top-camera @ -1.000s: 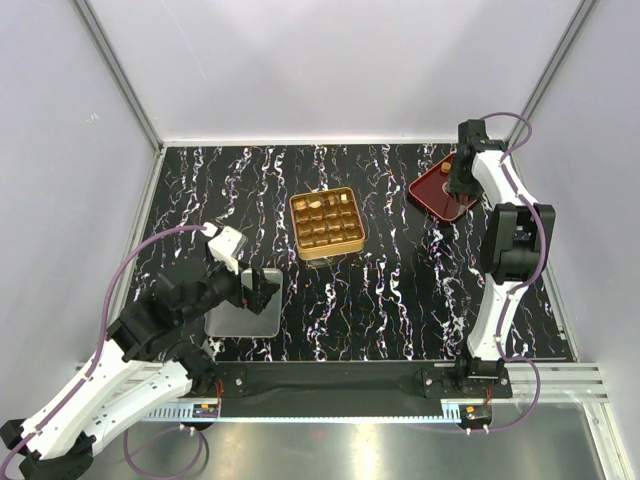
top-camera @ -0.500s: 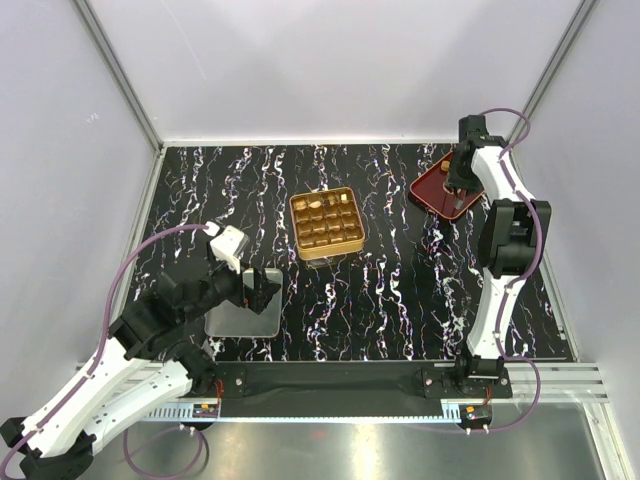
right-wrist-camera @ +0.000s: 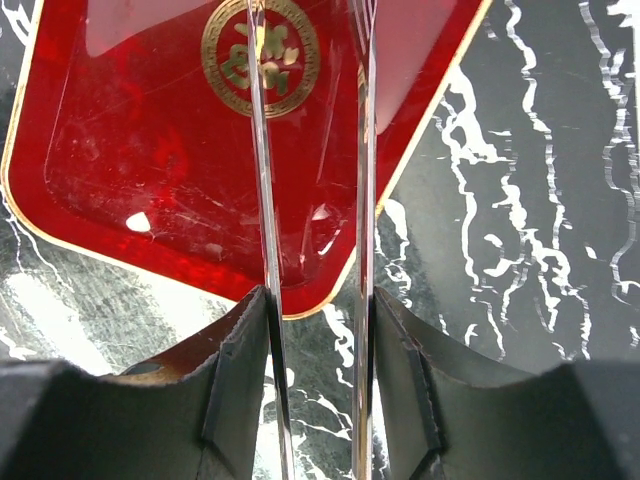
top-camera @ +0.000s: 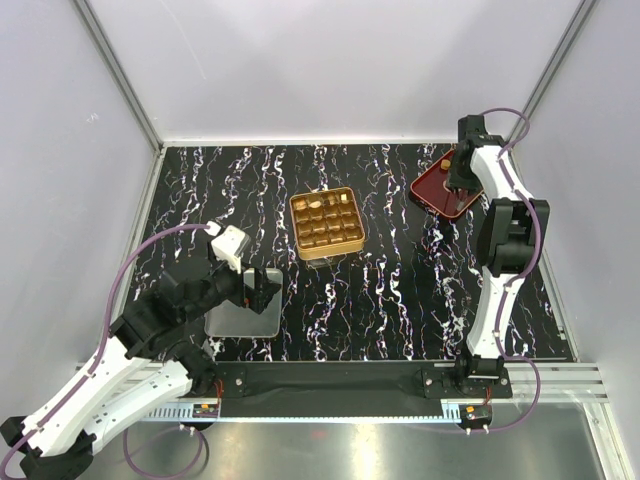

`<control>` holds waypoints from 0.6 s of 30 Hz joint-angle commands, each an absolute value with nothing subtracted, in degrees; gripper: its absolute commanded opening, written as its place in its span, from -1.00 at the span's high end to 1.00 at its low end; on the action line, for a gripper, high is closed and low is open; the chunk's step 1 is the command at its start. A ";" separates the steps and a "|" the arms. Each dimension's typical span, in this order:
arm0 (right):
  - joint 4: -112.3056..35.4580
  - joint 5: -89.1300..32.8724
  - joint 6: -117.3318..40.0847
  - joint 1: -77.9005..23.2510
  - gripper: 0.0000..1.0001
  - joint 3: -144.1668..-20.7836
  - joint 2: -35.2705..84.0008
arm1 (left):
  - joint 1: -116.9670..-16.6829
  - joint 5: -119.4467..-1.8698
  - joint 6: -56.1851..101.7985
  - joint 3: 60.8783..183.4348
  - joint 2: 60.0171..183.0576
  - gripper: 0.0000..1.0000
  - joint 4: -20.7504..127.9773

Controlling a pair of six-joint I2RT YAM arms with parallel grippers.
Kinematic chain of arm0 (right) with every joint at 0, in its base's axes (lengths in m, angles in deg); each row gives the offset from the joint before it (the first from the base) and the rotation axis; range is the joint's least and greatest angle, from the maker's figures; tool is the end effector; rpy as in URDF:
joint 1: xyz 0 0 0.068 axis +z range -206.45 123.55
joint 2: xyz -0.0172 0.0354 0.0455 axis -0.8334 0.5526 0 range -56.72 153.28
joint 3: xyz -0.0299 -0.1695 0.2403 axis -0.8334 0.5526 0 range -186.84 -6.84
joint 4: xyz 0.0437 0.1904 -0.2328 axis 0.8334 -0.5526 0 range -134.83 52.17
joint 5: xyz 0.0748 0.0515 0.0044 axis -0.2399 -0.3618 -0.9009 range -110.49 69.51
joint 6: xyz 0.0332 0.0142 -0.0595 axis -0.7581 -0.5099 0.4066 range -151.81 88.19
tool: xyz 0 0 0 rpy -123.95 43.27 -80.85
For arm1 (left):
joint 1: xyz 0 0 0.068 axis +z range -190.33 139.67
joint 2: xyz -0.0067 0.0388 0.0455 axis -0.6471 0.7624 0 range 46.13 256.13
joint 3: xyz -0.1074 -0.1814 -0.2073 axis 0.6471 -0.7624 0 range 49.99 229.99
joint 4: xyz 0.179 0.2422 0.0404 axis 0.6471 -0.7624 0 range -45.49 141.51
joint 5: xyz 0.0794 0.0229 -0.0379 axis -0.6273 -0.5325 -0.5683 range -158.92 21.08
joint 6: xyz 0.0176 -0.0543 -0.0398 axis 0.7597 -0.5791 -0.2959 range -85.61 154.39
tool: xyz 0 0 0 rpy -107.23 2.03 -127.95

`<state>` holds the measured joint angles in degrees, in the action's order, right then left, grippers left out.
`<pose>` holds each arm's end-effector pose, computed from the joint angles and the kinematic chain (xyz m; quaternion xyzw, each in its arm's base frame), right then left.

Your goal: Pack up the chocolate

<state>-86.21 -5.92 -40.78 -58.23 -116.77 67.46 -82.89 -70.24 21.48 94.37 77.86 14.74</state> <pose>0.5357 -0.0308 0.2239 0.1201 0.9567 -0.1082 0.2419 0.1219 -0.1101 0.3334 0.2087 0.8128 -0.2444 0.4858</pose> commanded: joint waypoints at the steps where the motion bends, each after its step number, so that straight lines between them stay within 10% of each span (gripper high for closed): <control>1: -86.34 -2.21 -41.21 -58.21 0.00 -119.07 61.85 | -83.04 -70.50 22.26 94.29 77.95 -0.98 16.71; 18: -87.57 -4.48 -41.91 -59.44 -0.04 -126.02 66.59 | -83.04 -70.68 22.26 94.28 78.21 -0.98 16.71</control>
<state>-87.91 -4.50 -41.07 -58.56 -122.76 66.42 -82.89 -70.26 21.48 94.37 77.86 14.74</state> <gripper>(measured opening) 0.524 0.988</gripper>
